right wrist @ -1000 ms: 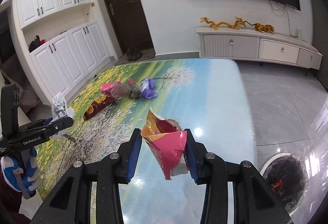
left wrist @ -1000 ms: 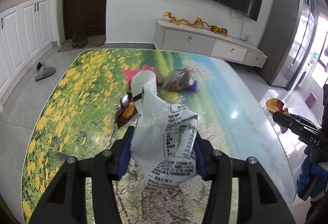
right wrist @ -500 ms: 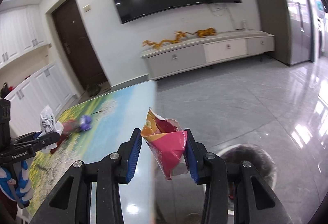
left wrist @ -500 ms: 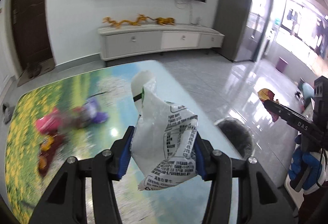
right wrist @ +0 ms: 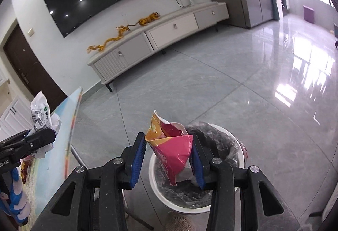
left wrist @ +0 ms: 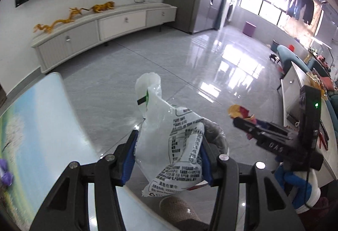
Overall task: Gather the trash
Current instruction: 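Carry both bags over the bin and open both tools to drop them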
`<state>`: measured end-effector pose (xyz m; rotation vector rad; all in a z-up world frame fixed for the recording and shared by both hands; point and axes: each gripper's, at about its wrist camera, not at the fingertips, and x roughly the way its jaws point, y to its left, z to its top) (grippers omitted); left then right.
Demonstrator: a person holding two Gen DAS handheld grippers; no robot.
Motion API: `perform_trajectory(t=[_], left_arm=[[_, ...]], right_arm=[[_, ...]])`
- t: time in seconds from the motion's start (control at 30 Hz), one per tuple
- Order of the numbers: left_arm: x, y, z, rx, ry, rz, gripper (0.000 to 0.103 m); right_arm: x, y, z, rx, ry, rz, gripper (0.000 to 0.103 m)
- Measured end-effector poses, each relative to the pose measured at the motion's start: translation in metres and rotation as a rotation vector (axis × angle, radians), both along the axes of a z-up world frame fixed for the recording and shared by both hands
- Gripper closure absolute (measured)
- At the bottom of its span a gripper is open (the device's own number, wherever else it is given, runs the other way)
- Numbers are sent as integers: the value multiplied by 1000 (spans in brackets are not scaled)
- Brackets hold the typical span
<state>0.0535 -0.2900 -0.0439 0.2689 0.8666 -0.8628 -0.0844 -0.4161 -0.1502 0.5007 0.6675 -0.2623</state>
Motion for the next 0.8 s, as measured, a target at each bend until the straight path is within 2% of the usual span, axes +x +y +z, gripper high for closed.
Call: perform_trajectory(t=[0.23, 0.33, 0.47, 0.6, 0.8], left_arm=[[9, -63, -26, 28, 61, -55, 52], [15, -76, -33, 25, 92, -64, 52], [19, -93, -40, 5, 145, -70, 49], [25, -96, -43, -3, 172, -71, 41], [29, -97, -40, -19, 181, -57, 40]], right_arm=[[12, -28, -30, 54, 61, -20, 63], [12, -36, -38, 71, 74, -32, 61], [12, -44, -46, 98, 90, -53, 53], [8, -48, -48, 110, 96, -69, 50], [5, -52, -41, 108, 90, -91, 49]])
